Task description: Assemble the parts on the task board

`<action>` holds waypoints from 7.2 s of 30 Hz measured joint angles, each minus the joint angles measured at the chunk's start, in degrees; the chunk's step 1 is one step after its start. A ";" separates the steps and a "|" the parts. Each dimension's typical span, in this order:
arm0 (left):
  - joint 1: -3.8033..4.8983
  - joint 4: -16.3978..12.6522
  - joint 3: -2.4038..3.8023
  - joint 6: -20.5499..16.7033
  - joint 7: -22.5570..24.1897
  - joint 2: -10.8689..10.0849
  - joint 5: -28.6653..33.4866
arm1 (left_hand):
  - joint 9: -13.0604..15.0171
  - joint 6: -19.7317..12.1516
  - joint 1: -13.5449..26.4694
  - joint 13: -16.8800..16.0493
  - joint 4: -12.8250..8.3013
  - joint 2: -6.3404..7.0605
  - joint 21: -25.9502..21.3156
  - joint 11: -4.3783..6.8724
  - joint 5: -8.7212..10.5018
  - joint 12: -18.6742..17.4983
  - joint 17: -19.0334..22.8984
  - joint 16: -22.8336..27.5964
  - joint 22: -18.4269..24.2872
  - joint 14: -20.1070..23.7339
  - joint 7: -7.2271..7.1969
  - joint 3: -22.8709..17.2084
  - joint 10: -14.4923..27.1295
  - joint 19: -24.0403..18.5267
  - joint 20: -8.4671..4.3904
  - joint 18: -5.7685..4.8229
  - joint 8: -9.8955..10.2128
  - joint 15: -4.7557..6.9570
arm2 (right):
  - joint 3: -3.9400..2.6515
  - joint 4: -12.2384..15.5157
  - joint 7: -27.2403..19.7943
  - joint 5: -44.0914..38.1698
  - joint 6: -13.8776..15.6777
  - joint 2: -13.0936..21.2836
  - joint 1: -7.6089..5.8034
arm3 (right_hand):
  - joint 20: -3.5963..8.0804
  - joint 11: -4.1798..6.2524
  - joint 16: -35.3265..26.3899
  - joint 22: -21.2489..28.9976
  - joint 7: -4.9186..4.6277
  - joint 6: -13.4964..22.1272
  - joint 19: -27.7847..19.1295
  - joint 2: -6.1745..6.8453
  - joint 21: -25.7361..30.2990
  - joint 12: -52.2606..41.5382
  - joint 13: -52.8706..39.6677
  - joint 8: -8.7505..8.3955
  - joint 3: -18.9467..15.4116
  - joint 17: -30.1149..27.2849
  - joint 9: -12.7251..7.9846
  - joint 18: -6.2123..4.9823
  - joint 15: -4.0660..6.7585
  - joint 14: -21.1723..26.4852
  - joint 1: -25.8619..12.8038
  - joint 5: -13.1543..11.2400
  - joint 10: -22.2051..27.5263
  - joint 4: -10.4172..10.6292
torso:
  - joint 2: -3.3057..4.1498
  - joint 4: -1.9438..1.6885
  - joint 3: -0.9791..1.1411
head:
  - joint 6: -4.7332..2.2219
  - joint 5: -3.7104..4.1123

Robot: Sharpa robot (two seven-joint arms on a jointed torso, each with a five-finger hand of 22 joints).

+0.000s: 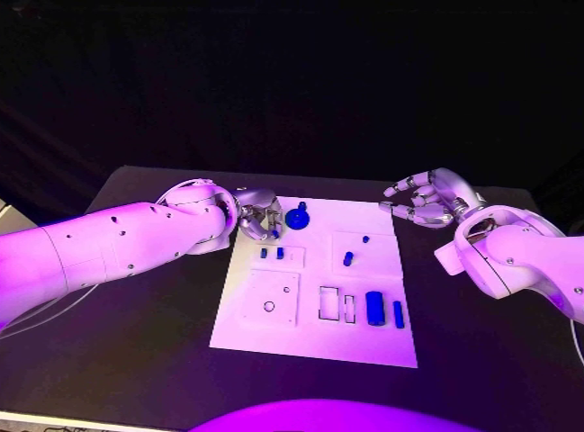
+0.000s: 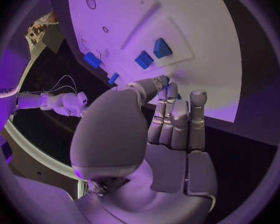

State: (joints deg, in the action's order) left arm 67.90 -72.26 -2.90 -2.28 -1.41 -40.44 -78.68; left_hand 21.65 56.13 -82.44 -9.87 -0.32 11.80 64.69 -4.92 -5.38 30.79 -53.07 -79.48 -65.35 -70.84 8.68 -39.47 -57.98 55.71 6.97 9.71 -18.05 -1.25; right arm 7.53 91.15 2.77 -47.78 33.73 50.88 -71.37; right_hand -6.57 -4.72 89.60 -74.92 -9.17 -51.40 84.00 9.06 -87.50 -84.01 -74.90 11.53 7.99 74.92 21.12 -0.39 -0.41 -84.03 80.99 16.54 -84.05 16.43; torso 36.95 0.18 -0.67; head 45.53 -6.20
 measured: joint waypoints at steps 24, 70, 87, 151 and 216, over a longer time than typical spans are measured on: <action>0.03 1.49 0.06 1.33 -0.97 1.54 -0.82 | -0.03 -0.01 0.06 0.00 0.00 0.06 0.00 -0.01 0.06 -0.35 0.16 0.00 0.05 0.00 0.01 0.01 -0.40 0.00 0.00 0.00 0.09 0.00 | 0.00 -0.01 0.01 -0.11 0.02 -0.09 0.01 | 0.00 0.00 0.00 0.01 0.00 0.00 0.00 0.00 0.00 0.00 0.00 0.00 0.00 -0.01 0.00 0.00 0.00 0.00 0.00 0.00 0.00 0.00 | 0.03 0.08 0.08 | -0.08 -0.17; -0.02 2.31 0.01 2.30 -2.46 2.05 -1.80 | -1.10 -6.12 3.38 0.09 1.21 2.93 -3.04 -0.21 0.06 -4.58 3.28 -0.18 2.39 1.18 0.51 -0.53 -0.59 -0.83 0.82 0.00 5.16 -0.69 | 0.00 -0.10 0.01 -0.16 0.01 -0.13 0.04 | 0.00 0.00 0.00 -0.02 0.00 0.00 0.00 0.00 0.00 0.00 0.00 0.00 0.65 0.01 -0.09 0.00 0.00 0.00 0.00 0.00 0.00 0.00 | 0.01 0.05 0.05 | -0.02 -0.20; -0.05 2.58 0.13 2.48 -3.40 0.61 -1.78 | -1.74 -8.93 3.60 -0.49 1.45 3.14 -4.70 -0.86 0.06 -5.50 5.29 0.16 3.68 2.53 -0.09 -0.29 0.07 -1.71 1.06 0.01 6.60 -0.81 | 0.00 -0.93 0.03 -0.44 -0.02 -0.05 0.05 | 1.01 0.30 -6.84 0.00 0.59 0.83 -3.20 1.58 18.42 35.78 18.54 1.11 4.39 -0.23 -0.15 -4.06 0.47 0.02 0.97 0.00 21.02 0.11 | 0.02 0.08 0.02 | -0.13 -0.04; 0.00 -15.49 2.58 -6.74 23.26 -14.69 67.92 | -1.90 -4.80 3.56 1.43 2.54 1.90 -20.21 -2.45 0.06 -4.77 28.26 17.58 14.70 16.78 1.97 5.09 3.70 -7.98 2.66 -0.01 3.87 -2.44 | -0.25 -16.44 7.60 -45.37 -15.47 -14.54 5.32 | 1.76 0.67 -7.10 0.01 1.99 -8.81 -0.10 5.55 10.15 76.47 63.94 2.69 25.37 0.00 0.11 -2.64 0.85 0.01 0.30 -5.59 13.94 -8.76 | 0.03 0.04 0.04 | -0.88 3.97; 0.00 -14.61 2.55 -7.87 23.17 -13.62 69.17 | -2.27 -5.33 3.34 2.07 2.54 1.69 -20.86 -3.28 0.06 -5.05 28.53 17.80 15.14 16.57 2.88 5.08 4.53 -7.17 2.67 -0.01 4.08 -2.66 | -0.59 2.03 5.27 -41.06 0.20 -13.54 8.58 | 2.57 -1.22 -7.10 0.01 2.48 -11.71 0.11 3.24 6.85 78.28 63.51 3.99 29.50 0.01 1.99 -2.65 2.14 0.10 0.51 -8.17 12.08 -13.39 | -0.12 -0.04 -0.10 | -0.21 -1.06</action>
State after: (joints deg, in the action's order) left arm 67.90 -86.87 -0.35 -10.15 21.76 -54.06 -9.51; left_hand 19.38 50.80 -79.10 -7.80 2.21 13.48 43.83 -8.20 -5.32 25.74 -24.53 -61.67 -50.21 -54.27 11.56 -34.38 -53.45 48.54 9.64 9.71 -13.97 -3.90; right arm 6.93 93.18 8.03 -88.83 33.93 37.34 -62.79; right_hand -4.00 -5.93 82.49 -74.91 -6.69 -63.11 84.11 12.31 -80.65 -5.73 -11.39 15.52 37.50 74.92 23.11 -3.04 1.74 -83.93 81.49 8.37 -71.97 3.04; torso 36.84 0.14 -0.77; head 45.32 -7.26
